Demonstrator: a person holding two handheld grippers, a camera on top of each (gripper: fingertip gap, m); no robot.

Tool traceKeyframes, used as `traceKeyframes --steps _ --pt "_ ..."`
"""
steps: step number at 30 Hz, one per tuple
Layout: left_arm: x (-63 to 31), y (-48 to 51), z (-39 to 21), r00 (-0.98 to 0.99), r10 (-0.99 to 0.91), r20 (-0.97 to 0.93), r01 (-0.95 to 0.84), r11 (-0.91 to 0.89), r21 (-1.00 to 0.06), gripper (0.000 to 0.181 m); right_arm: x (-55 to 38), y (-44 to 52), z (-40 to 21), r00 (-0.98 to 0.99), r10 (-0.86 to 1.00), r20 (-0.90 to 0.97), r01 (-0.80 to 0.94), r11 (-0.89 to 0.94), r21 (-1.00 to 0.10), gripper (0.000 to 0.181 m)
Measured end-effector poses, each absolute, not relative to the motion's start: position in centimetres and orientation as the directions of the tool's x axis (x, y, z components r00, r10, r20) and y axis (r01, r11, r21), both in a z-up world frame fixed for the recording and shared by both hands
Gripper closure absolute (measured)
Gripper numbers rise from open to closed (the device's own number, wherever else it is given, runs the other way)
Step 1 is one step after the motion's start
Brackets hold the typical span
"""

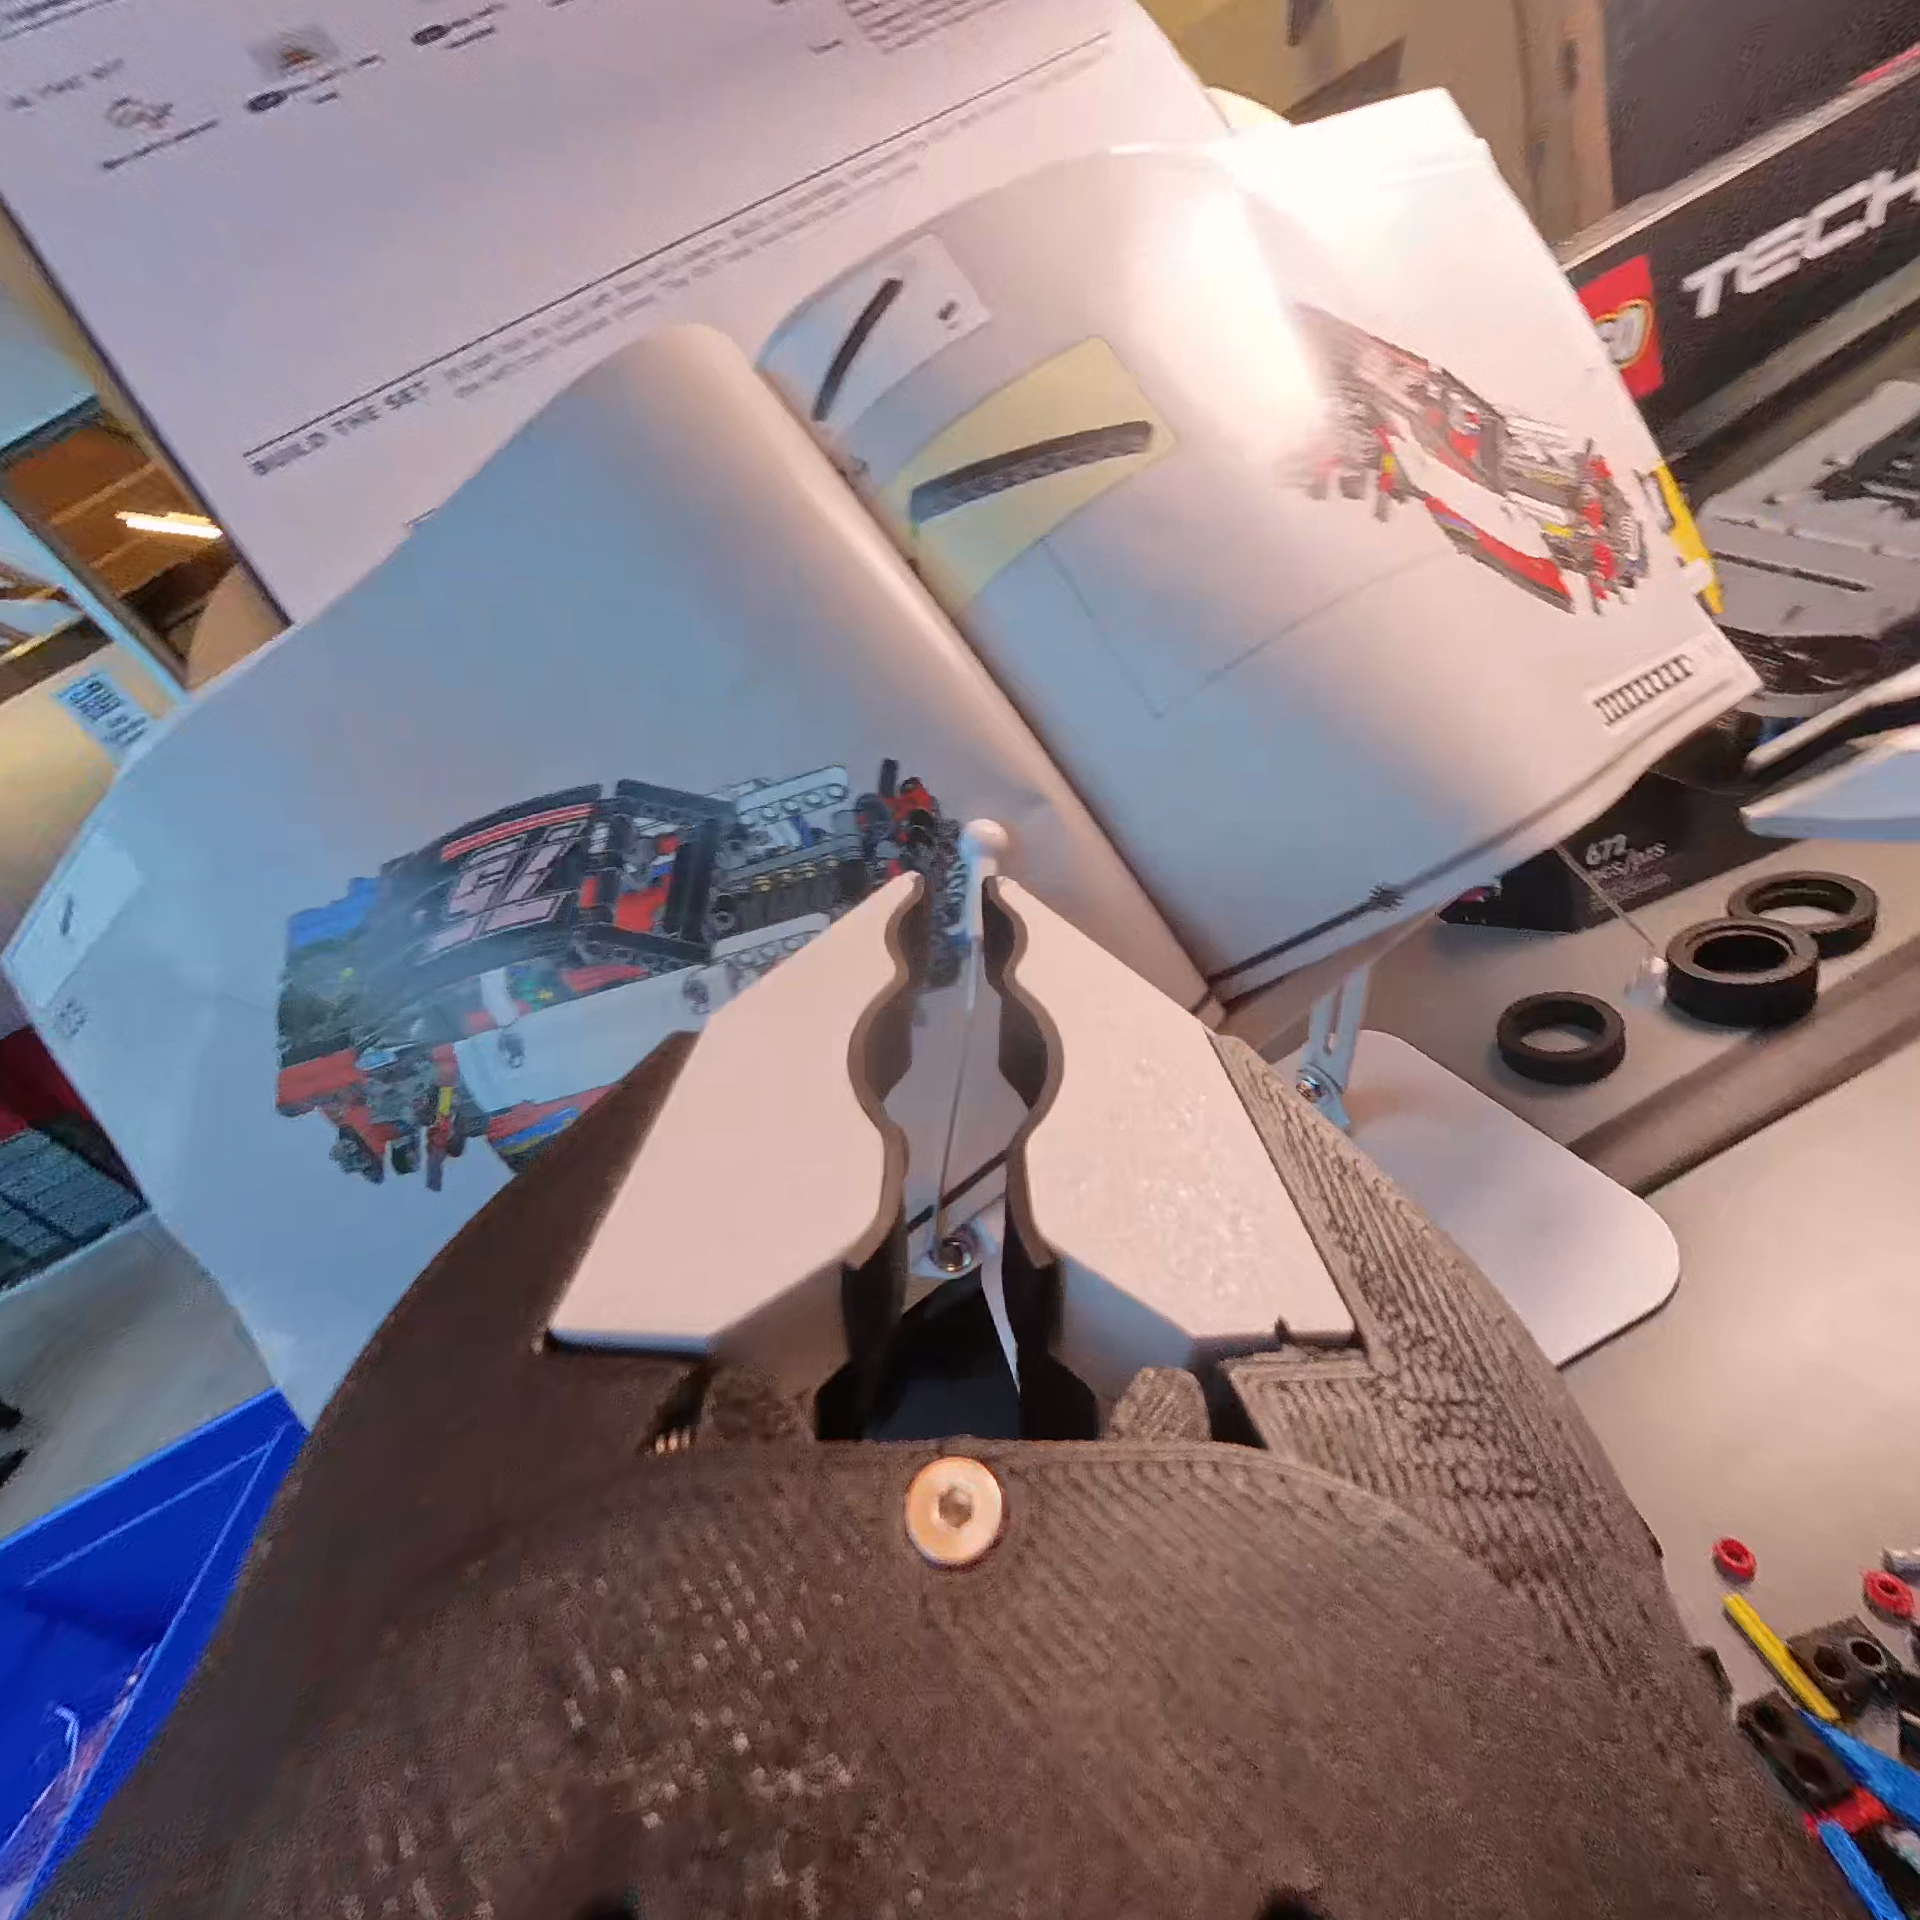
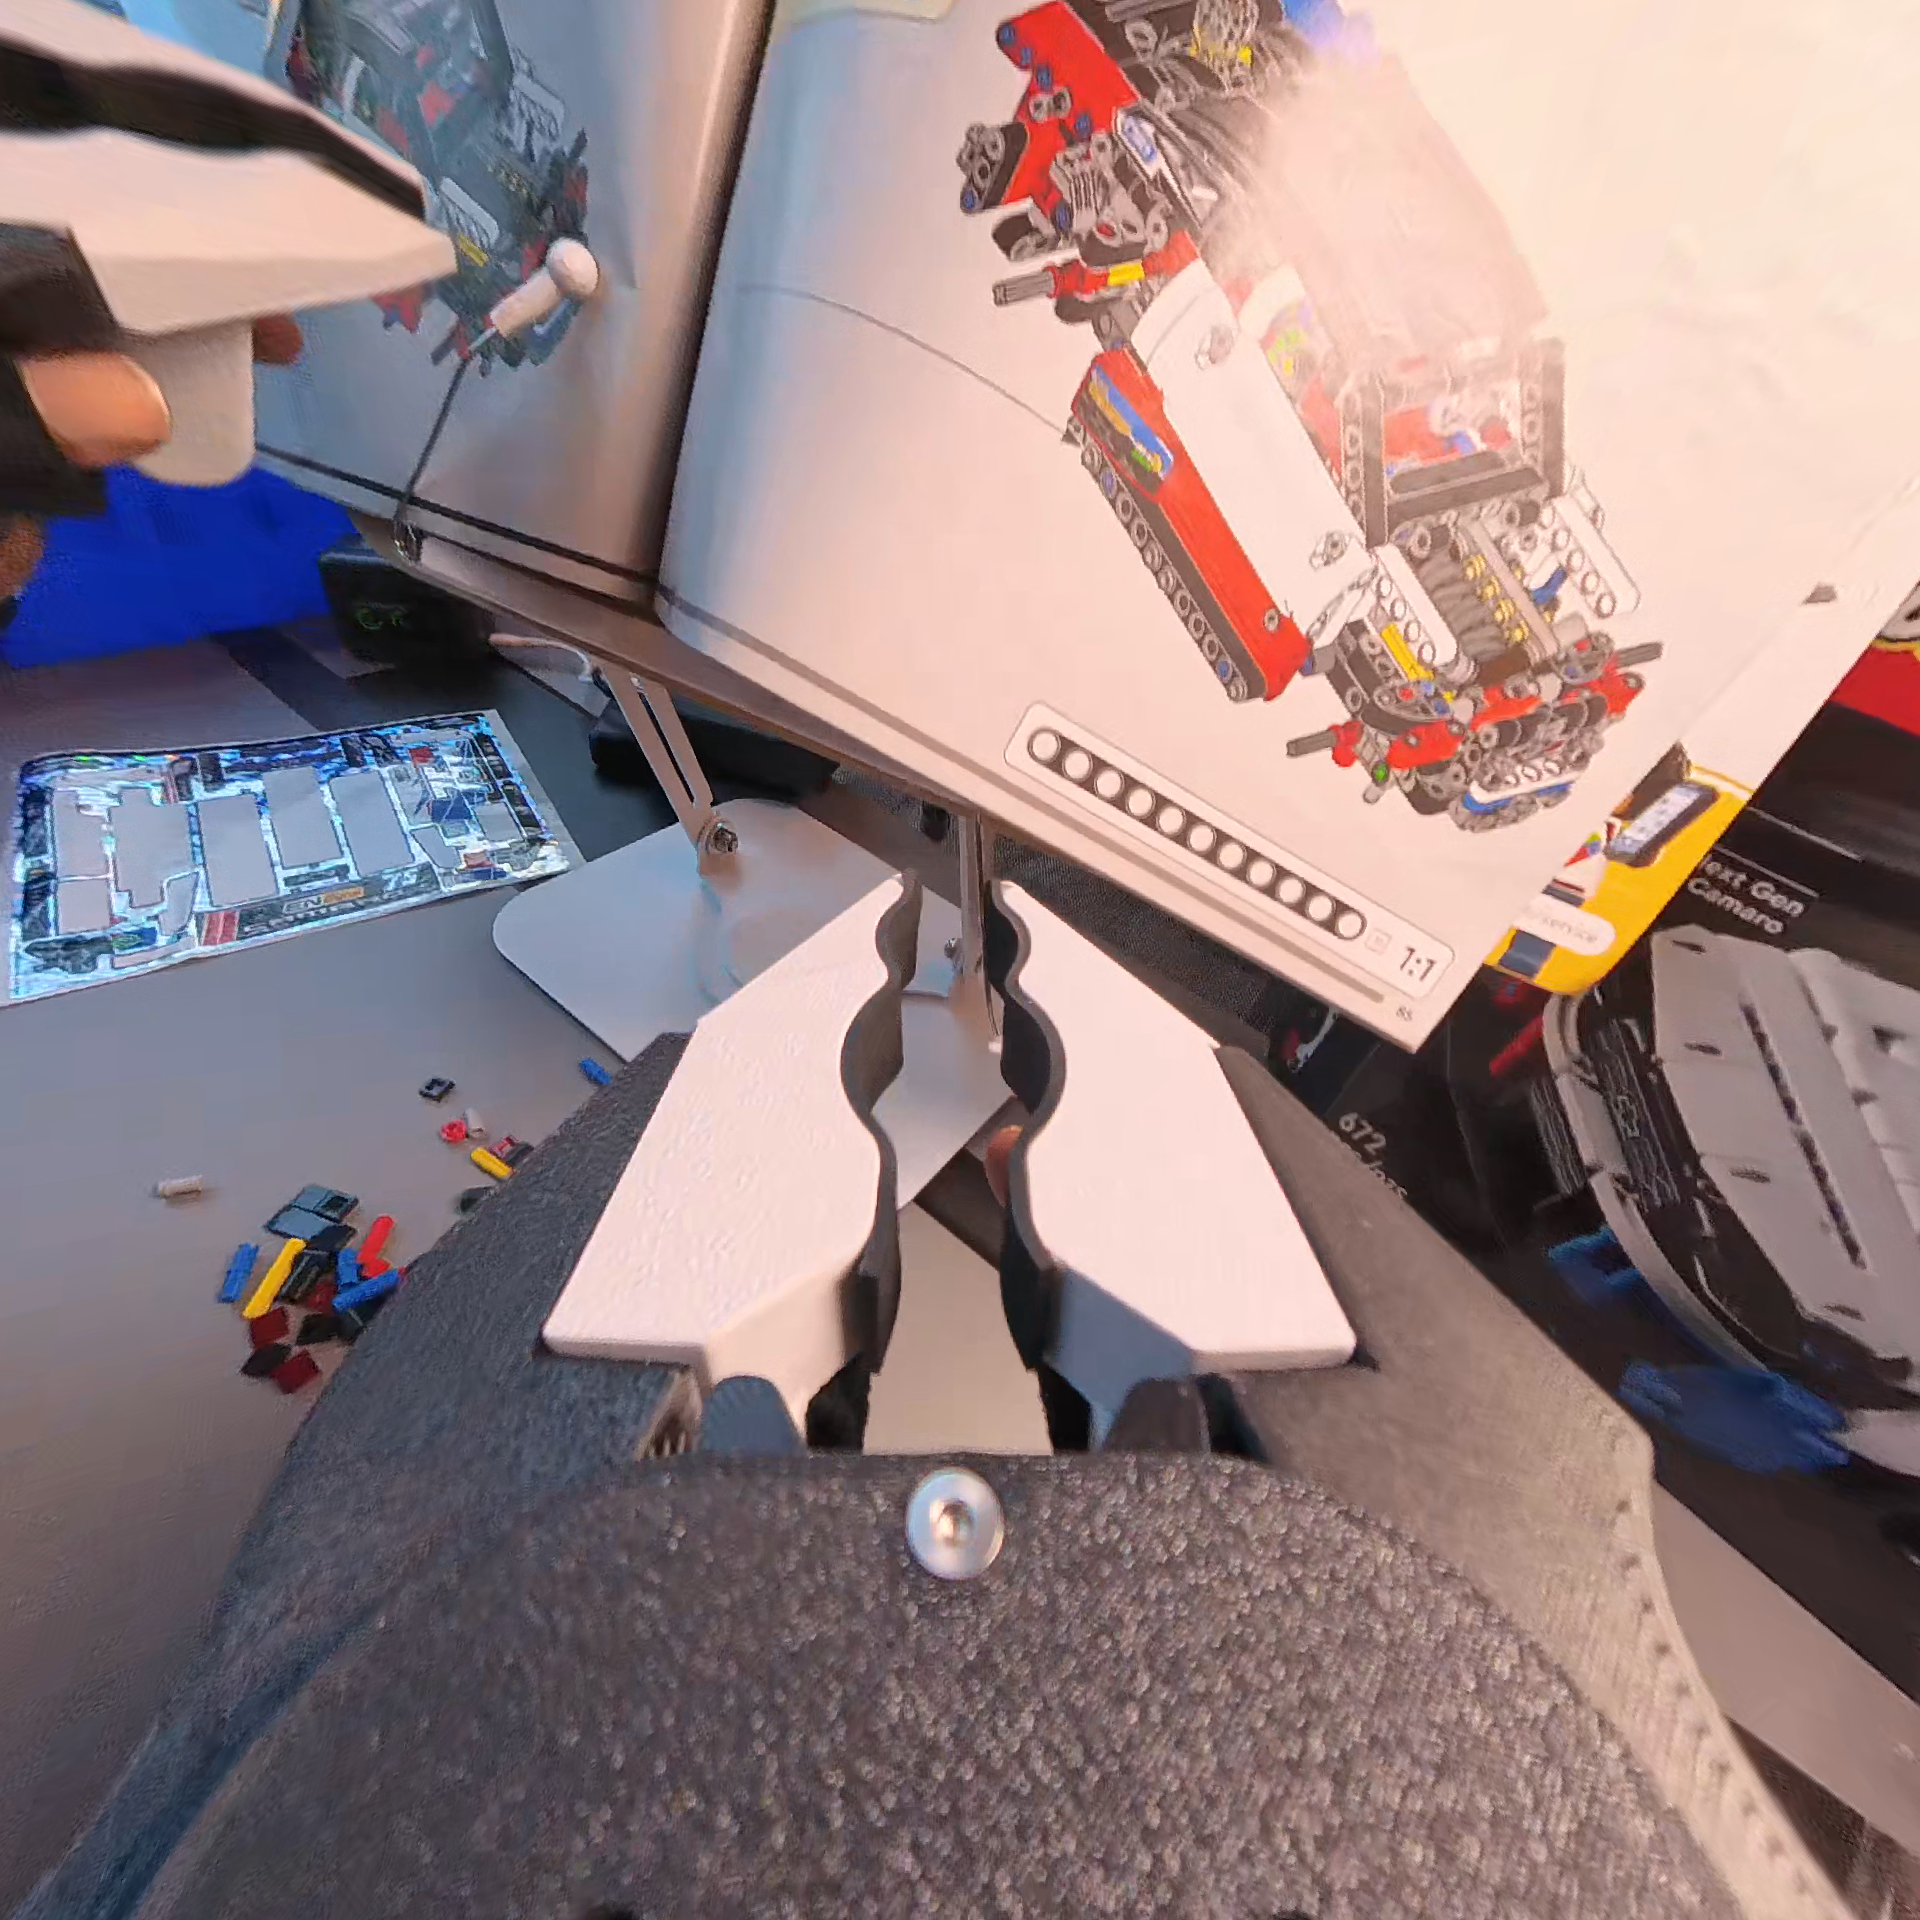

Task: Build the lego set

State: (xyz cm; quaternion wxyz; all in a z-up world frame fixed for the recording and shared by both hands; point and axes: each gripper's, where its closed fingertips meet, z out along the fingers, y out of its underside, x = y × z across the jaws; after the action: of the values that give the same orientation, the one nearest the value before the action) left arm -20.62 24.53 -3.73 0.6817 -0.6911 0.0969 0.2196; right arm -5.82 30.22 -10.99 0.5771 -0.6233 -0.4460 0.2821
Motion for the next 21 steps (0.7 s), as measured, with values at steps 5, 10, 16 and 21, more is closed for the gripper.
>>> traceKeyframes --steps 5,10,16,21 --pt "-21.5 26.1 -5.5 0.896 0.04 -0.443 -0.429 -0.184 -0.884 0.181 -5.2 30.7 -13.2 0.464 0.872 0.157 0.267 0.032 -0.963 0.166" --pt "-17.0 25.6 -4.9 0.819 -0.087 -0.568 -0.574 -0.129 -0.808 0.181 -5.0 33.0 -14.6 0.541 0.821 0.182 0.308 0.008 -0.951 0.153" --pt "-13.6 29.2 -6.7 0.801 -0.164 -0.576 -0.598 -0.202 -0.775 0.179 -7.6 34.0 -17.3 0.454 0.776 0.439 0.507 0.18 -0.843 0.135" --pt "-15.4 32.2 -7.8 0.72 -0.091 -0.688 -0.66 -0.397 -0.638 0.181 -5.9 36.6 -15.8 0.436 0.548 0.713 0.684 0.313 -0.659 0.181"
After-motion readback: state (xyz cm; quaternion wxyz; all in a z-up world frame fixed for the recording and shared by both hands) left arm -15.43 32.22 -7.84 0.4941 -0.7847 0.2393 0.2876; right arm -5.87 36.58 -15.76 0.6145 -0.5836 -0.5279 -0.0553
